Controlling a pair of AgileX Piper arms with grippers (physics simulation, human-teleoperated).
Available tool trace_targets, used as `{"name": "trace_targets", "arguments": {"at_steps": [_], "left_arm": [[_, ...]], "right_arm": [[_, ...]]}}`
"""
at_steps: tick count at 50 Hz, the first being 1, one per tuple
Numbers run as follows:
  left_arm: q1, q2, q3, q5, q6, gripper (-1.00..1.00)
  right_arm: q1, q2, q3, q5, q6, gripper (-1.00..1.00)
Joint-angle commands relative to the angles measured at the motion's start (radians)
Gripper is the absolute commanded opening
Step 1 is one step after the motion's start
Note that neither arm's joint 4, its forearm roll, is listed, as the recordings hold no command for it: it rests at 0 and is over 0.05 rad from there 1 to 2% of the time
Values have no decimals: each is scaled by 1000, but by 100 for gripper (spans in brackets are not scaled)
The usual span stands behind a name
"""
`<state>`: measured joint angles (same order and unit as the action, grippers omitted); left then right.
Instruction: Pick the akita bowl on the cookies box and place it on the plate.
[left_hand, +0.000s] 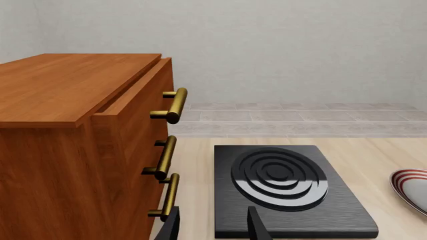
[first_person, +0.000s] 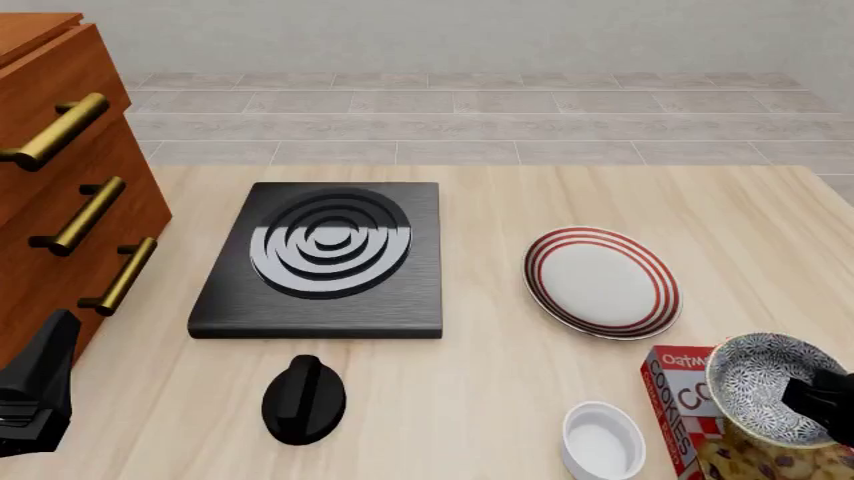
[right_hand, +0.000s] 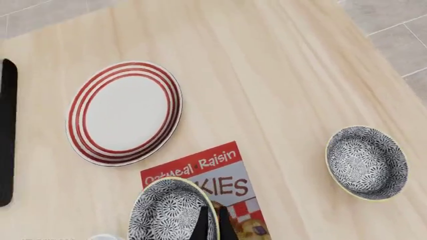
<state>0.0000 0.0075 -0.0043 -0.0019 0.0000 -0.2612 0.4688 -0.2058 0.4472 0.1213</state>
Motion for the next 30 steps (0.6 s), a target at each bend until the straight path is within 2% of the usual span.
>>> {"name": "trace_targets", "arguments": {"at_steps": [1, 4, 11, 12, 15, 17, 20, 30], "left_arm": [[0, 0, 0, 0, 0, 100], [0, 0, 0, 0, 0, 100], [0, 0, 0, 0, 0, 100], [0, 0, 0, 0, 0, 100], [0, 0, 0, 0, 0, 100], [0, 0, 0, 0, 0, 100], [0, 0, 0, 0, 0, 100], [0, 0, 0, 0, 0, 100]], "right_arm": [[68, -14, -79, 39, 55, -100], [86, 9, -95, 25, 61, -100], [121, 34, -117, 9, 119, -100], [133, 44, -118, -3, 150, -100], [160, 50, -128, -11, 188, -100], [160, 63, -138, -19, 188, -100], [188, 78, -152, -36, 236, -100], [228, 165, -187, -115, 253, -100]]}}
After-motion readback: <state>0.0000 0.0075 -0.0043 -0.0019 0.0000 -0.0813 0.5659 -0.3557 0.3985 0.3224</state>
